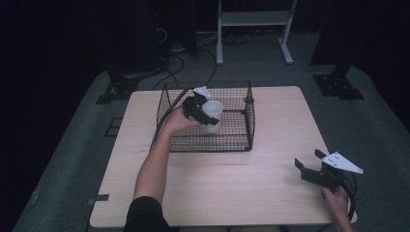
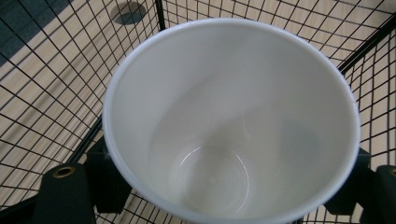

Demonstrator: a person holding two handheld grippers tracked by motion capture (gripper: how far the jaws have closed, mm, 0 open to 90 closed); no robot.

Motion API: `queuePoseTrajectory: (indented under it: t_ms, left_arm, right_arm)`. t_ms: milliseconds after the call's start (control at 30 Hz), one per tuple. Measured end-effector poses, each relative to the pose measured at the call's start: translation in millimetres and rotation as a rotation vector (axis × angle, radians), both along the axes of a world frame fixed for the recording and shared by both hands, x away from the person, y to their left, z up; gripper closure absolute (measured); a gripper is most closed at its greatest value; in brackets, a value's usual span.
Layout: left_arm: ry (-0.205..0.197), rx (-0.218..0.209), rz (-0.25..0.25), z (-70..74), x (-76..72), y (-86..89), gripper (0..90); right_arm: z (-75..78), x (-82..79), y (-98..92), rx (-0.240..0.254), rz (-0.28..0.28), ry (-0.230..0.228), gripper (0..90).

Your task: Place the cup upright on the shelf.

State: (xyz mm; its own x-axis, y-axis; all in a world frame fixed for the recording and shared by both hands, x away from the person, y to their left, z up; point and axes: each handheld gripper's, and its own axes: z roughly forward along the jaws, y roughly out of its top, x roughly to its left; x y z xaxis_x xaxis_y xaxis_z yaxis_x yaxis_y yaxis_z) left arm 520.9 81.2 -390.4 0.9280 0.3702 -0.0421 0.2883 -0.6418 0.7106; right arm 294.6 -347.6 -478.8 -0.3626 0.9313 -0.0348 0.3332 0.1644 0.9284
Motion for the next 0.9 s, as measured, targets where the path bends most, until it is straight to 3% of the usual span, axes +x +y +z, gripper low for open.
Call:
queuePoseTrajectory:
  t_ms: [367,467,733,900]
  left_arm:
    - [0.019,0.020,-0.004,-9.9,2.3,-5.8,20.9]
    - [0.053,0.032,-0.008,-14.1,4.5,-6.8,20.9]
    - [0.032,0.039,-0.005,-18.8,4.9,-9.3,20.9]
    - [0.045,0.061,-0.007,-22.5,5.8,-10.1,20.8]
  right_arm:
    - [0.0,-0.1,0.1,-0.001,0.003,0.000,13.1]
    - [0.0,-0.3,0.3,0.000,0.004,0.000,13.0]
    - [0.0,-0.2,0.2,0.000,0.003,-0.001,13.0]
    - [0.1,-0.3,0.1,0.000,0.002,-0.001,13.0]
